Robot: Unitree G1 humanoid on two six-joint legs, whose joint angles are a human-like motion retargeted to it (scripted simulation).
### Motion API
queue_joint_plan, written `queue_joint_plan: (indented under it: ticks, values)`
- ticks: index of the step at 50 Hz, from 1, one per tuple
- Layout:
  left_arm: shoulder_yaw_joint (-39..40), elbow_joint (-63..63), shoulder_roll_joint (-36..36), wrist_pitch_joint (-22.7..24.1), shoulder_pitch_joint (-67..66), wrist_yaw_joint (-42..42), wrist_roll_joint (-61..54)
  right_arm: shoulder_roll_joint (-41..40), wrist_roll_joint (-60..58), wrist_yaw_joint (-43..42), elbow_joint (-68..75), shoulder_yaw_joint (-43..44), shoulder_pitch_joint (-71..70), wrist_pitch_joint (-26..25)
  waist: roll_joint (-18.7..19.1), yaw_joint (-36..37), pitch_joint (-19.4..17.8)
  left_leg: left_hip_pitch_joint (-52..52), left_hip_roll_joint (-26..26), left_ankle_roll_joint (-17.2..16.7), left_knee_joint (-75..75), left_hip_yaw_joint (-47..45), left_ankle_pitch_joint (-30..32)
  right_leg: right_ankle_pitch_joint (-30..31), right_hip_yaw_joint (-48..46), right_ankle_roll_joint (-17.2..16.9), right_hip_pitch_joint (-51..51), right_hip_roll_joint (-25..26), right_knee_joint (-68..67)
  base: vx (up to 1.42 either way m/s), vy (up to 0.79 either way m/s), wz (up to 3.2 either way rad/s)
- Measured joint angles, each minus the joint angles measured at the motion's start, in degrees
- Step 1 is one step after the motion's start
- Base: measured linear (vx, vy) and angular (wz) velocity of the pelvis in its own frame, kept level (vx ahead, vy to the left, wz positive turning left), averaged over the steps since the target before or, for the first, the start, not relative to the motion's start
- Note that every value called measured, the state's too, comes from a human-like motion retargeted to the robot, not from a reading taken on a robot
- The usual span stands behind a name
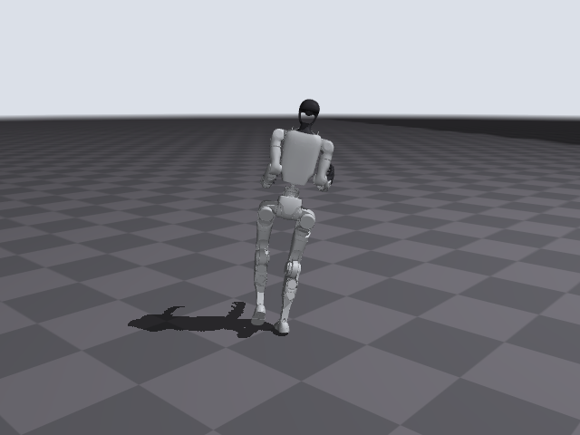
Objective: Walk run
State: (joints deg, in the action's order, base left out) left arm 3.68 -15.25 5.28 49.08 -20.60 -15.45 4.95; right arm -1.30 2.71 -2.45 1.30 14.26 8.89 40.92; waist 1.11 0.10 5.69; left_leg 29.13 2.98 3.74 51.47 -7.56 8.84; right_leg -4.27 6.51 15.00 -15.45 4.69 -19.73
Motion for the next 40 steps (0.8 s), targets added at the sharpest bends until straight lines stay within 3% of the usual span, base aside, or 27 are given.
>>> queue_joint_plan:
  ticks: [2, 5, 7, 8, 10, 12, 13, 15, 17, 20, 25, 27, 28, 30, 31, 32, 33, 35, 38, 40]
  values:
    - [0.03, -0.92, -0.52, -0.01, -2.45, -0.41, 0.54, 0.64, 4.14, 2.17, -1.21, -0.35, 0.85, -0.21, -2.61, 3.08, -0.49, 2.78, -1.31, 1.35, -11.10, -2.16, -2.80, 7.18, -1.93, 0.00, 6.30, -0.31, 4.90, 1.47, -0.62, -1.47]
    - [0.23, -2.14, -2.60, -0.11, -4.10, -0.74, 0.73, 0.27, 6.51, 5.39, -2.64, -0.50, 4.42, -1.57, -4.01, 7.41, -1.47, 2.20, -0.51, 1.76, -31.92, 0.51, -6.87, 21.01, -3.13, -0.62, 16.33, 3.55, 11.95, 1.54, -0.59, -1.47]
    - [0.08, -1.72, -3.37, -0.48, -3.75, -0.86, 1.05, 0.27, 4.79, 7.15, -2.11, -0.26, 7.15, -2.50, -5.70, 10.38, -2.64, 1.25, 2.22, -2.34, -39.83, 4.67, -10.65, 29.33, -4.46, -5.15, 21.01, 1.33, 11.70, 1.31, -0.26, -1.29]
    - [-0.40, -1.20, -4.01, -0.67, -2.97, -0.58, 1.33, -0.17, 3.10, 7.78, -1.42, 0.36, 8.31, -3.13, -5.54, 10.30, -2.97, 0.40, 1.04, -4.57, -41.82, 3.79, -11.33, 32.74, -6.25, -7.51, 22.87, 1.37, 10.65, 1.38, -0.15, -0.45]
    - [-1.65, 0.55, -4.95, -0.93, -1.25, 0.29, 2.16, -0.89, -0.58, 8.35, 0.12, 1.53, 10.91, -3.98, -5.51, 9.61, -4.67, -2.02, 1.85, 0.48, -41.21, -0.71, -4.15, 34.27, -6.46, -13.38, 22.48, 1.14, -3.16, 1.55, -0.14, 0.43]
    - [-3.29, 2.95, -5.80, -1.44, 0.16, 1.52, 2.81, -1.72, -4.19, 8.14, 2.11, 1.90, 13.70, -3.80, -7.59, 4.29, -3.88, -4.14, 8.27, 4.29, -34.20, 2.90, -13.50, 34.27, -7.98, -18.65, 17.00, 1.40, -20.98, 1.66, -0.20, 1.50]
    - [-4.64, 3.78, -5.93, -1.31, -0.02, 2.20, 2.90, -2.47, -6.18, 8.21, 3.66, 2.11, 15.83, -2.82, -8.16, 2.64, -3.64, -5.07, 11.77, 2.38, -29.55, 10.34, -16.62, 34.27, -10.09, -17.92, 14.77, 2.49, -28.69, 1.77, -0.32, 0.64]
    - [-1.44, 3.98, -6.04, -0.60, 4.12, 1.83, 0.77, -2.71, -7.85, 8.23, 7.09, -0.33, 17.61, -1.26, -4.82, 1.02, -3.43, -3.37, 5.59, -0.88, -23.76, 13.03, -20.40, 34.27, -8.17, -16.34, 8.70, 9.10, -32.19, 1.38, -0.49, -0.91]
    - [-2.58, 2.69, -5.76, -1.09, 7.80, 0.84, -0.75, -2.38, -8.19, 9.27, 9.29, -1.25, 20.12, -1.31, -2.00, 2.63, -2.10, -7.54, -1.17, -1.11, -23.74, 7.69, -24.73, 27.15, -6.53, -15.85, 1.88, 12.58, -33.79, 1.19, -0.44, -1.02]
    - [-4.63, 2.74, -6.19, -1.24, 10.37, 3.39, -0.20, -1.47, -6.86, 14.36, 10.46, -1.22, 23.53, -1.95, 0.29, 1.07, -1.99, -15.90, -2.21, -1.16, -30.29, 8.02, -23.62, 15.37, -6.58, -13.94, -6.73, 11.49, -29.02, 1.35, -0.38, -0.33]
    - [-6.36, 3.42, -5.18, -1.82, 8.44, 5.37, -0.28, -0.01, -6.25, 18.72, 10.21, 0.95, 24.70, -4.30, 3.28, -7.56, -1.43, -28.05, -2.70, -4.30, -40.15, 4.50, -3.32, 7.36, -13.78, -13.07, -14.08, -0.68, -3.82, 1.41, -0.24, 0.25]
    - [-6.37, 3.36, -4.75, -2.48, 7.56, 4.70, -1.72, -0.73, -6.16, 17.31, 9.75, 1.87, 22.31, -4.60, 3.58, -9.42, -1.52, -31.98, -2.94, -6.86, -41.04, 2.61, 6.55, 2.89, -9.68, -12.94, -13.57, -1.21, 6.18, 1.19, -0.22, 0.01]
    - [-6.31, 3.30, -4.67, -2.79, 7.29, 4.37, -2.49, -1.34, -6.17, 16.27, 9.31, 2.31, 20.72, -4.63, 3.93, -10.14, -1.78, -33.55, -3.49, -8.65, -40.36, 2.27, 11.07, 3.42, -7.90, -12.09, -13.13, -1.48, 9.34, 1.21, -0.27, -0.09]
    - [-5.54, 3.68, -4.76, -3.20, 7.20, 3.48, -3.86, -2.43, -6.49, 13.57, 7.83, 2.73, 17.11, -4.62, 2.92, -10.51, -2.99, -35.49, -2.64, -13.54, -35.43, 2.53, 19.73, 13.47, -7.84, -8.03, -11.36, -3.05, 9.99, 1.42, -0.36, -0.55]
    - [-4.58, 4.17, -5.07, -3.04, 6.68, 2.69, -4.00, -2.94, -6.62, 11.86, 6.69, 1.97, 15.90, -4.59, 4.46, -8.95, -3.44, -32.61, -3.81, -15.62, -25.17, 3.30, 20.59, 5.82, -11.71, -3.21, -10.75, -0.94, 5.38, 1.50, -0.32, -1.32]
    - [-3.70, 4.43, -5.22, -2.78, 5.81, 1.87, -3.87, -3.39, -6.55, 10.17, 5.77, 1.20, 14.80, -4.49, 5.95, -7.42, -3.75, -29.91, -4.79, -16.73, -15.25, 3.99, 21.16, -0.45, -12.81, 0.00, -9.94, 1.64, 1.06, 1.78, -0.36, -1.55]
    - [-3.01, 4.24, -5.02, -2.30, 4.20, 0.98, -3.17, -3.74, -6.09, 8.52, 5.29, 0.42, 13.94, -4.24, 7.35, -5.96, -3.77, -27.55, -5.39, -15.92, -6.01, 4.54, 21.16, -3.98, -8.38, 0.00, -8.74, 5.17, -2.66, 1.91, -0.47, -0.75]
    - [-2.88, 2.97, -3.41, -1.33, 4.02, 0.06, -1.45, -3.85, -2.64, 6.99, 4.86, 2.41, 9.37, -2.91, 4.47, -4.99, -2.97, -21.04, -2.43, -15.21, 0.47, 7.28, 18.82, -6.35, -7.74, -0.08, -7.08, 1.90, -3.84, 1.53, -0.44, 0.28]
    - [-2.12, 1.52, -0.95, -0.30, 1.74, 2.25, 1.69, -3.04, 4.83, 7.03, 4.39, -0.44, 5.93, -2.48, 0.91, -0.82, -1.16, -11.18, 1.17, -8.68, 3.91, 5.14, 6.20, -6.82, -6.38, -0.62, 0.15, 0.47, 0.13, 1.27, -0.18, -0.48]
    - [-1.94, 0.91, -0.14, 0.18, -0.32, 2.62, 3.79, -2.57, 10.19, 8.52, 3.36, -0.61, 4.90, -2.53, -0.55, 0.72, -1.15, -5.24, 2.08, -3.80, 0.19, 4.69, -1.39, -2.70, -7.22, -1.71, 4.81, 0.40, 4.29, 1.52, -0.19, 0.01]
